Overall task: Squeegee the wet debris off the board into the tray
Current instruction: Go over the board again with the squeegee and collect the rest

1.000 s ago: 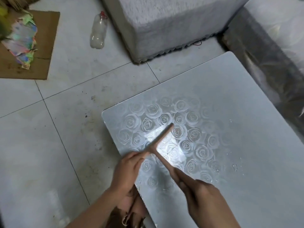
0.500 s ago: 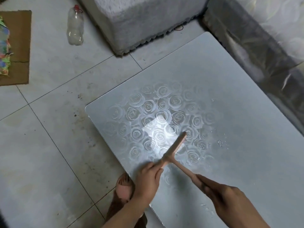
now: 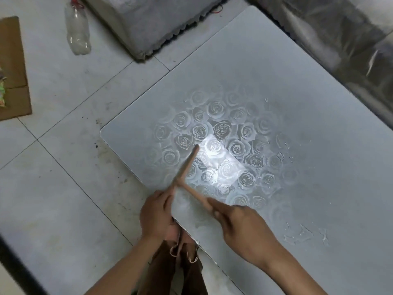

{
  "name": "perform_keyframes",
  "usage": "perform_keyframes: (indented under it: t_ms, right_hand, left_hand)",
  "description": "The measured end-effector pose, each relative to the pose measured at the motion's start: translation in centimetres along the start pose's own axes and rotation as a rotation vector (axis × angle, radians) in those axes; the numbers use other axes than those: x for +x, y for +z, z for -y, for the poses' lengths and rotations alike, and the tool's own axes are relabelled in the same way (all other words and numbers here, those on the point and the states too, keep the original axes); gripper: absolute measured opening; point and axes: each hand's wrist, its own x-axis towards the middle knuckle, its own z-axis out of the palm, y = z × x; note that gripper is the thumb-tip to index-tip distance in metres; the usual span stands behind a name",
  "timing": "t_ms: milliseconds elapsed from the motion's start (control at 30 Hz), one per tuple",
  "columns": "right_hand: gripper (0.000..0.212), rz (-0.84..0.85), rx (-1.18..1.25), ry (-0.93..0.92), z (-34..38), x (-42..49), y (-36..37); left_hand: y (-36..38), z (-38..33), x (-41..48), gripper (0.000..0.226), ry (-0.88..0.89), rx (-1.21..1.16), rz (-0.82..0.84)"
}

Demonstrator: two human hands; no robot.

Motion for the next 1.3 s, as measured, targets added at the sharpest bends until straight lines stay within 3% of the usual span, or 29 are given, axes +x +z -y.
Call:
perform_keyframes:
  t_ms: [100,200,333,500,667,833,933,1100,1300]
  right_hand:
    - [0.041,0.015,-0.007,0.145,-3.4,-4.1,-1.4]
    - [0.041,0.023,-0.021,0.264,-5.2,-6.6,-2.9]
    - [0.041,-0.035,-0.071,0.132,-3.6,-6.2,-3.8]
    - [0.036,-0.157,0.001,-0.012,0.4,-1.3,-3.3]
    - [0.034,-0.073,0.028,0.027,0.5,1.5,-2.2]
    - [0.040,-0.060,0.017,0.222,-5.7,-5.0,-3.1]
    - [0.040,-0.046,0.050,0.318,-7.5,-7.0,-4.1]
    - [0.036,-0.135,-0.080,0.175,-5.4,-6.1,-5.2]
    - [0.032,-0.169,-0.068,0.030,-2.1,-2.1,-9.9]
  left_hand:
    - [2.9,-3.2,-1.9,0.024,0.096,-0.018,0.103]
    - [5.0,-5.9,-3.2,0.026,0.074,-0.083,0.220]
    - [4.0,-6.0,-1.6,0.024,0.047,-0.133,0.329]
    - [-1.2,-3.4,3.3,0.019,0.025,0.005,0.108]
    - [-0.8,-3.1,5.2,0.023,-0.036,0.050,0.130]
    - [4.4,-7.9,0.7,0.022,0.061,0.094,0.261]
    - [6.2,-10.5,-1.0,0.023,0.031,0.076,0.279]
    - [4.3,-10.6,1.4,0.021,0.018,-0.006,0.414]
    - [-1.3,-10.8,6.8,0.019,0.102,-0.087,0.268]
